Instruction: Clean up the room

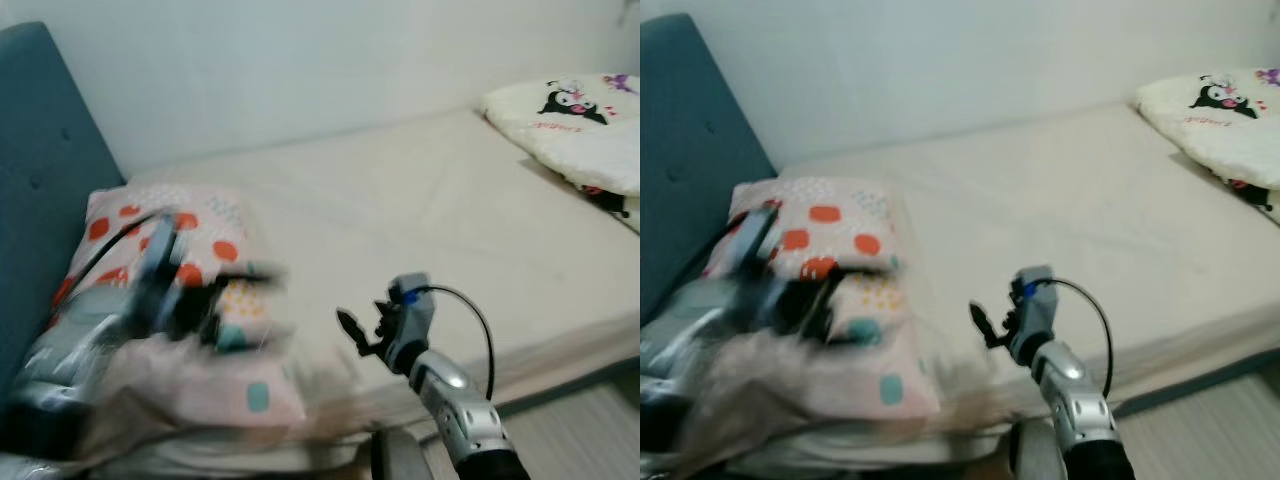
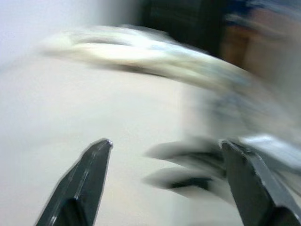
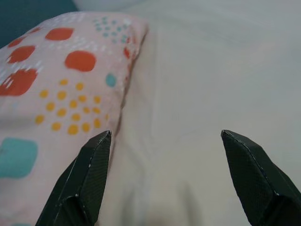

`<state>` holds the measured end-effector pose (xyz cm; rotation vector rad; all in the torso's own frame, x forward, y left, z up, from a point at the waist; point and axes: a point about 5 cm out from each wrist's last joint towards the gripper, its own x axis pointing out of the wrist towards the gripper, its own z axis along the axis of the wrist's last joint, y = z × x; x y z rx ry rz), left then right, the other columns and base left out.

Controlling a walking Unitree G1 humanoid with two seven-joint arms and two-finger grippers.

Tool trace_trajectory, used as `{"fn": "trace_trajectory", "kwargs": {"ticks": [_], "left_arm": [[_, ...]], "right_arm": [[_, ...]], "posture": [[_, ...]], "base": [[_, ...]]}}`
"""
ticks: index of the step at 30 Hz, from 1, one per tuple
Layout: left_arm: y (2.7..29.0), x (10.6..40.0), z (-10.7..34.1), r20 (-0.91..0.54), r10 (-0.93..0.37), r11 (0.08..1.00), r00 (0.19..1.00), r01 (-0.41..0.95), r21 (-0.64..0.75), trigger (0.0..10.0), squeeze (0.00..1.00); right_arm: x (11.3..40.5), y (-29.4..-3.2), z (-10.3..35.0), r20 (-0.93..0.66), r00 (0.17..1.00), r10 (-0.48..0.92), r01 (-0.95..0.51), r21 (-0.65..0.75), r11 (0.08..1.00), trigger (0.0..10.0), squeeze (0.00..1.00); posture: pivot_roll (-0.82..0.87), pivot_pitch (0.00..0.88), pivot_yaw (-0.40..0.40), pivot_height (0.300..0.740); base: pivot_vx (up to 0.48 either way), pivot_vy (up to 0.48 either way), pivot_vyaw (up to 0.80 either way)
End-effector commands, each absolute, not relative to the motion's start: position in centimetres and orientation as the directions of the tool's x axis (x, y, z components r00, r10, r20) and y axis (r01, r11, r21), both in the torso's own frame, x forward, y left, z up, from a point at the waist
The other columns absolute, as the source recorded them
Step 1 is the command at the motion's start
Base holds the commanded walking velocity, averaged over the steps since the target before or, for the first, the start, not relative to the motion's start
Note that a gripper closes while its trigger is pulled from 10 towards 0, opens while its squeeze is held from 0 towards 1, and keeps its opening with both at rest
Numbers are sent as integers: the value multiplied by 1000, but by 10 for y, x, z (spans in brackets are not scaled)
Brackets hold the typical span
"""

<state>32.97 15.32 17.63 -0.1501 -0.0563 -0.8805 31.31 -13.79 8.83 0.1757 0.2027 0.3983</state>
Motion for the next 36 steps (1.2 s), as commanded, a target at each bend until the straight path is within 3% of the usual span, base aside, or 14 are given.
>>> {"fn": "trace_trajectory", "kwargs": {"ticks": [1,3,6,12,15,19,31,36], "left_arm": [[160,336,140,30,-557,796,830,543,-266,10000,0],[160,336,140,30,-557,796,830,543,-266,10000,0],[144,328,117,5,-471,801,882,430,-416,10000,0],[132,320,104,-28,-472,792,881,410,-452,10000,0],[149,331,98,-92,-329,878,940,268,-396,10000,0],[161,335,94,-131,-246,924,960,192,-331,10000,0],[163,322,75,-155,-267,929,951,211,-304,10000,0],[180,302,32,-296,-220,957,929,148,-248,10000,0]], "right_arm": [[313,-140,87,-159,906,393,-350,242,905,10000,0],[313,-140,87,-159,906,393,-350,242,905,10000,0],[314,-141,90,-152,907,393,-352,242,904,10000,0],[315,-142,90,-150,907,394,-353,241,904,10000,0],[317,-139,91,-145,904,403,-361,248,899,10000,0],[319,-137,91,-137,903,407,-364,259,895,10000,0],[319,-136,86,-147,900,410,-362,268,893,10000,0],[311,-140,58,-250,888,386,-324,256,911,10000,0]], "posture": [[-171,45,43,616],[-171,45,43,616],[-174,44,38,631],[-168,40,33,646],[-158,28,35,666],[-154,20,38,681],[-148,13,39,720],[-146,7,35,740]], "base": [[0,0,0],[0,0,0],[0,0,0],[0,0,0],[0,0,0],[0,0,0],[-113,0,0],[0,0,0]]}}
